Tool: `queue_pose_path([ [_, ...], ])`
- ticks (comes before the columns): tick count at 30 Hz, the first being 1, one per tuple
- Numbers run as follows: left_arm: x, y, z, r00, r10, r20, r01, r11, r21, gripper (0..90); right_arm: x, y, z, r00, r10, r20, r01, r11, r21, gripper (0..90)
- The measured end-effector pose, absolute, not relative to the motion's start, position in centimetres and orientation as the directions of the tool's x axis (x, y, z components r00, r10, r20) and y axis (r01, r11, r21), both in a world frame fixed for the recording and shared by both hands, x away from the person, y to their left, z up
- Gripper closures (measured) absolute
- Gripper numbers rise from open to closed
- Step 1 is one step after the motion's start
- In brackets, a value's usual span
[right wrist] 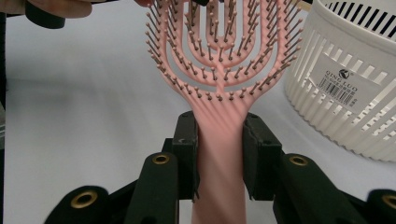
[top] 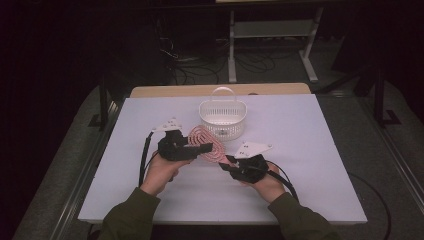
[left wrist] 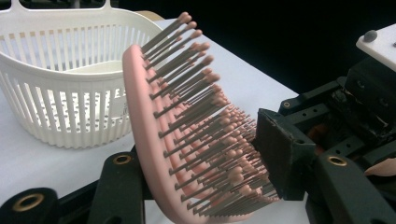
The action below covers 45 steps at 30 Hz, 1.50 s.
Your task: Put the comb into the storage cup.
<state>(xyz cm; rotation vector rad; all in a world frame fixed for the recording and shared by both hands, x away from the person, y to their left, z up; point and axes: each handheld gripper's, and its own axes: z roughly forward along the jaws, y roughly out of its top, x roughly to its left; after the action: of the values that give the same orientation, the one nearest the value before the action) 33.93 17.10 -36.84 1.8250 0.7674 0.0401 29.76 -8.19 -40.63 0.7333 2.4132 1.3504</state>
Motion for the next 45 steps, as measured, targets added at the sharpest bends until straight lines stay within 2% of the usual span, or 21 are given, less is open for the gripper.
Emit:
queue_pose_path([
  [22,33.5,16.8,-36.5,0.824,0.465,-0.324,0.446,-0.178,0.877,61.3,29.9,-7.6,-41.1,-0.839,0.544,-0.004,0.293,0.458,0.839,68.7],
  [45,32.9,16.8,-36.0,0.852,0.441,-0.281,0.382,-0.158,0.910,64.2,29.9,-7.7,-41.0,-0.832,0.555,0.005,0.291,0.429,0.855,65.0],
])
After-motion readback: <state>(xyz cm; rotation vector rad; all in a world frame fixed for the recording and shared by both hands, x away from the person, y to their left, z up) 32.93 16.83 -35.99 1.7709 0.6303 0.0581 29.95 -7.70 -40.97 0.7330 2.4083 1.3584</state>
